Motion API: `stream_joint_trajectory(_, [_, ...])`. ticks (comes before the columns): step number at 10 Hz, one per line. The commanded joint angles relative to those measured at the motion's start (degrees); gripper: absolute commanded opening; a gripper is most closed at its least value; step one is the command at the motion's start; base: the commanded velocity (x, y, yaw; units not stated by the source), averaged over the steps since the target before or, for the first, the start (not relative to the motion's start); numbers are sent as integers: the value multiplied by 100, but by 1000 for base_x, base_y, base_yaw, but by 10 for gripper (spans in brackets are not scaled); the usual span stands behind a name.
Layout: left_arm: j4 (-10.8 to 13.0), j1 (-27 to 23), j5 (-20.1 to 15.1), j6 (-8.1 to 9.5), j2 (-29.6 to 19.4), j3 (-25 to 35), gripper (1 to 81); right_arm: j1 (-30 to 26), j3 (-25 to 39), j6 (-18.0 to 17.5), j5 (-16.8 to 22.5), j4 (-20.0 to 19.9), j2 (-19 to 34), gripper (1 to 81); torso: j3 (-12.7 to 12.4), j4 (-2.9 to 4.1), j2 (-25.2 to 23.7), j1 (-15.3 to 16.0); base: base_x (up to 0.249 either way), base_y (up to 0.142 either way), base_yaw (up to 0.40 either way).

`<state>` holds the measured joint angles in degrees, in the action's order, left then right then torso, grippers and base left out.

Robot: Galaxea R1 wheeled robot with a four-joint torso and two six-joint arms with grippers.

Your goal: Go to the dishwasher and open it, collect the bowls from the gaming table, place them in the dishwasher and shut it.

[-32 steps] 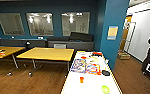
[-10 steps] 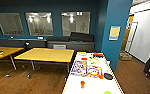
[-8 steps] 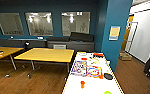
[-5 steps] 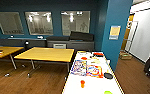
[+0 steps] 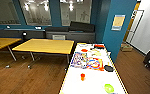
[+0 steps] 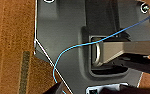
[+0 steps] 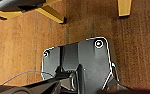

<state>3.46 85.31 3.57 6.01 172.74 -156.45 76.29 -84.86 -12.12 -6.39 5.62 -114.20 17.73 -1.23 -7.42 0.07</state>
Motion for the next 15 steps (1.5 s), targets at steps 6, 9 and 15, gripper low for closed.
stream_joint_trajectory(6, [-30, -159, -322, -12, 15, 18, 811, -2578, 1113, -845, 753, -61, 1758, 811, 1233, 0, 9, 4, 0, 0, 0])
stream_joint_trajectory(9, [-30, -159, -322, 23, 6, 1, 811, -3308, 1166, -1012, 1272, -52, 1907, 811, 1165, 0, 13, 11, 0, 0, 0])
stream_joint_trajectory(15, [-21, -167, -322, 32, 42, 9, 811, -4626, 823, -2233, 1808, -35, 1485, 811, 1200, 0, 18, 13, 0, 0, 0])
